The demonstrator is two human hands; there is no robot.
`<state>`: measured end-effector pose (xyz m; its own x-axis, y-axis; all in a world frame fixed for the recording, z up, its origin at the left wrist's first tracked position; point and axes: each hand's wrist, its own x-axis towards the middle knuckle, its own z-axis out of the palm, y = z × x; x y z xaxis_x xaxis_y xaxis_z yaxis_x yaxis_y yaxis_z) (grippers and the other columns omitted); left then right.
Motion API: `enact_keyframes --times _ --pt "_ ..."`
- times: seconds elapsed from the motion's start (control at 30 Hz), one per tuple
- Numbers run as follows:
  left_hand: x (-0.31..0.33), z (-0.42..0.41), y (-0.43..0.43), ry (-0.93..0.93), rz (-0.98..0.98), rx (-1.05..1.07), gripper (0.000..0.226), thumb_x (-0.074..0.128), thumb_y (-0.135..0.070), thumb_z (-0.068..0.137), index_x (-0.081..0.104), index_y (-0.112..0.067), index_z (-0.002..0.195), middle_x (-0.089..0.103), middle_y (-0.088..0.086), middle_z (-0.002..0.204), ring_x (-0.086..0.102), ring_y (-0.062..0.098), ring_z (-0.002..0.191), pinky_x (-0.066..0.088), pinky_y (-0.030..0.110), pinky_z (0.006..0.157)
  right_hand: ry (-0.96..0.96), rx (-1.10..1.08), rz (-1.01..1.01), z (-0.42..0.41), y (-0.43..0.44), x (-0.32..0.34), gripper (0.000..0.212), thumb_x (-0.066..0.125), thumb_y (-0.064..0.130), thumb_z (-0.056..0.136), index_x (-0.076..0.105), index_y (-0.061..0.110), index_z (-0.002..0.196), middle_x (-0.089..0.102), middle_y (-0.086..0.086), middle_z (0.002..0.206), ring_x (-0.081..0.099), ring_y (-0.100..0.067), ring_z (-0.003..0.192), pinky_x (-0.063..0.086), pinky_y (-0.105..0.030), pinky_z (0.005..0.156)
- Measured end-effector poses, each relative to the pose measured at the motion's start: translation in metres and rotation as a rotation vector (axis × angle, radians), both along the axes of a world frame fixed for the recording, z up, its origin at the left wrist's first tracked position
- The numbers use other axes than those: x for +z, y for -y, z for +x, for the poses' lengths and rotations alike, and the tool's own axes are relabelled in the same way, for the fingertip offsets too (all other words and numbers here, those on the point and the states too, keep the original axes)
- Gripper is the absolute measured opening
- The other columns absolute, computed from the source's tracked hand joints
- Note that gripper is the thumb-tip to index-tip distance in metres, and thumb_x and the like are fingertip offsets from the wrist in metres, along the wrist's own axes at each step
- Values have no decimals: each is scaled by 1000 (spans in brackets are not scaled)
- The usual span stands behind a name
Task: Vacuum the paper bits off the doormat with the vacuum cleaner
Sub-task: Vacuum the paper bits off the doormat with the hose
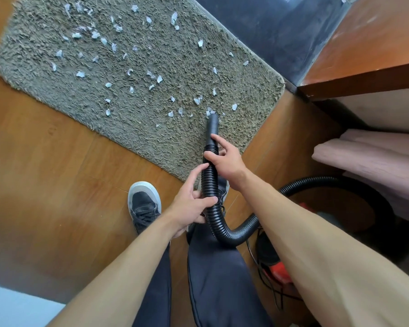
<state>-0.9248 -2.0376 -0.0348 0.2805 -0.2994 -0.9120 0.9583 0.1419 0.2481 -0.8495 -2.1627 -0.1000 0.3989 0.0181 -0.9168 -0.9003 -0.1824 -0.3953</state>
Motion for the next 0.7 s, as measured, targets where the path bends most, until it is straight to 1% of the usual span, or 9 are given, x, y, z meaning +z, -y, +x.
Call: enact_keyframes --times 0.07,0.13,0.23,0.3,0.4,0.47,0.53,0.6,0.7 --pt "1 3 6 0 -10 -39 77 60 2 95 36 -56 139 72 8 100 68 22 91 57 54 85 -12 -57 -24 -4 10 2 61 65 2 91 46 22 146 64 -8 87 65 -9 61 52 -19 52" --pt "2 3 10 -4 -17 -69 76 61 1 94 37 -55 140 70 12 100 65 21 91 56 55 86 -16 -116 -52 -10 18 2 61 65 3 91 46 23 146 65 -7 87 64 -6 57 52 -20 51" --pt "3 0 14 -2 -27 -83 76 62 0 94 38 -56 140 70 19 106 64 19 90 57 49 81 -17 -166 -86 -20 24 -1 61 66 6 91 46 24 146 66 -9 92 64 -12 67 56 -23 58" --pt "3 -2 14 -6 -24 -72 76 61 0 94 38 -56 140 70 13 103 64 18 90 57 47 80 -11 -159 -97 -23 23 -2 61 66 7 91 46 25 146 67 -10 95 64 -12 69 55 -21 59" --pt "3 -4 8 0 -1 -39 75 60 1 95 38 -54 140 72 5 99 67 17 89 57 50 83 6 -131 -87 -21 13 -5 61 66 7 90 47 25 145 67 -6 90 63 -5 61 51 -19 56" --pt "3 -6 2 9 12 -8 75 60 2 95 37 -54 140 75 5 99 70 17 88 58 50 82 25 -88 -65 -18 2 -7 63 66 6 89 46 24 146 66 -5 88 62 -7 64 52 -24 63" --pt "2 -9 -5 4 27 41 76 60 3 95 37 -56 139 74 13 109 70 21 90 57 49 79 51 -3 -52 -14 -12 -10 64 67 6 87 47 23 146 63 -1 84 59 -8 65 52 -27 68" --pt "2 -12 -13 -8 43 88 77 59 3 95 39 -60 135 69 19 119 67 27 96 54 54 84 81 75 -38 -10 -27 -13 65 68 8 85 47 23 145 62 2 82 58 -9 67 55 -32 75" --pt "1 -14 -20 -19 53 126 77 59 3 96 40 -62 133 69 17 121 66 30 101 50 65 94 106 154 -39 -6 -38 -17 67 70 14 82 48 26 144 64 3 88 62 -14 80 55 -44 93"
